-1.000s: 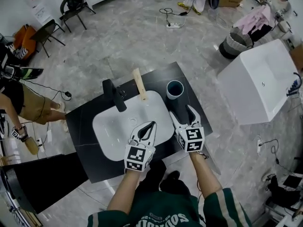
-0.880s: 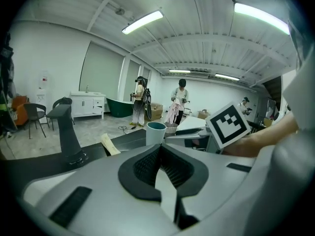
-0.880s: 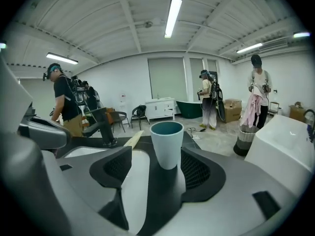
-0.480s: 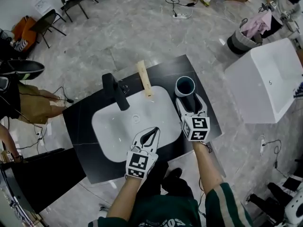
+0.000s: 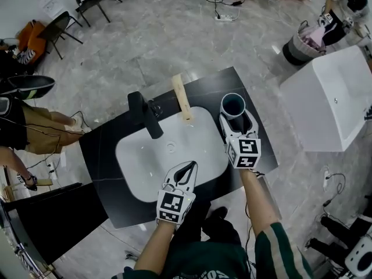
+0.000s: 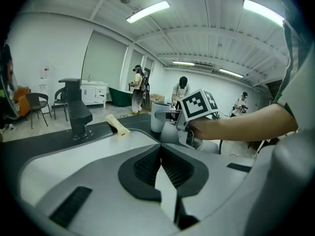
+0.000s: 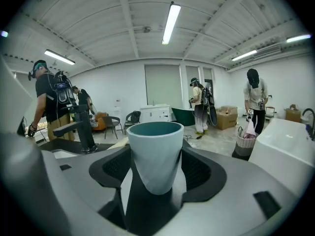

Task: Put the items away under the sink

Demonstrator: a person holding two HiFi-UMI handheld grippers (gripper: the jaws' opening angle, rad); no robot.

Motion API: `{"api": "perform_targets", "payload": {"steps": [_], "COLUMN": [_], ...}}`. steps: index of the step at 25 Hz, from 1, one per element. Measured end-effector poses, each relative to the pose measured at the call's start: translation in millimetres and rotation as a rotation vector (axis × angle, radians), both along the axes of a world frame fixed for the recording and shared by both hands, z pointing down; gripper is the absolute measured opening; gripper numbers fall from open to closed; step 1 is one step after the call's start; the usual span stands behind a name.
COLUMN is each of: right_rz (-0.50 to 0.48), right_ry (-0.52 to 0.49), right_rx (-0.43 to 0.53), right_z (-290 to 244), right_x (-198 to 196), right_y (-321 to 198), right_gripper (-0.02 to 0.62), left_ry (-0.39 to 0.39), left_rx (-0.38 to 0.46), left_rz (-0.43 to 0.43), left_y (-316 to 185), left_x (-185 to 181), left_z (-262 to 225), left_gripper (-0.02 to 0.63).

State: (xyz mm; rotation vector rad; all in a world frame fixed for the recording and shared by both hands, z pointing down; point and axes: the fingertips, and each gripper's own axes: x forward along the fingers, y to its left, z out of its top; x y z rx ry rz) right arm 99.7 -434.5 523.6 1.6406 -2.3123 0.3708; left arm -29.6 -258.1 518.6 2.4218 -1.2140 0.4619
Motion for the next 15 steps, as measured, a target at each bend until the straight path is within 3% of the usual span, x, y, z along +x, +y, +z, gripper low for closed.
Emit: {"api": "perform_targets", "payload": {"steps": [15], "right_rz": [-0.02], "right_ry": [0.01], "right_rx": [0.037], "right_z": [-3.8], "right_x": [1.3], "right_y": [5.4], "right_gripper": [0.302], "left_ry": [0.0], "left_rx": [-0.003], "left_rz": [-0.028], "left_y": [3.2], "left_x": [-15.9], "left_z": [-3.1], "left_gripper": [0.011]}}
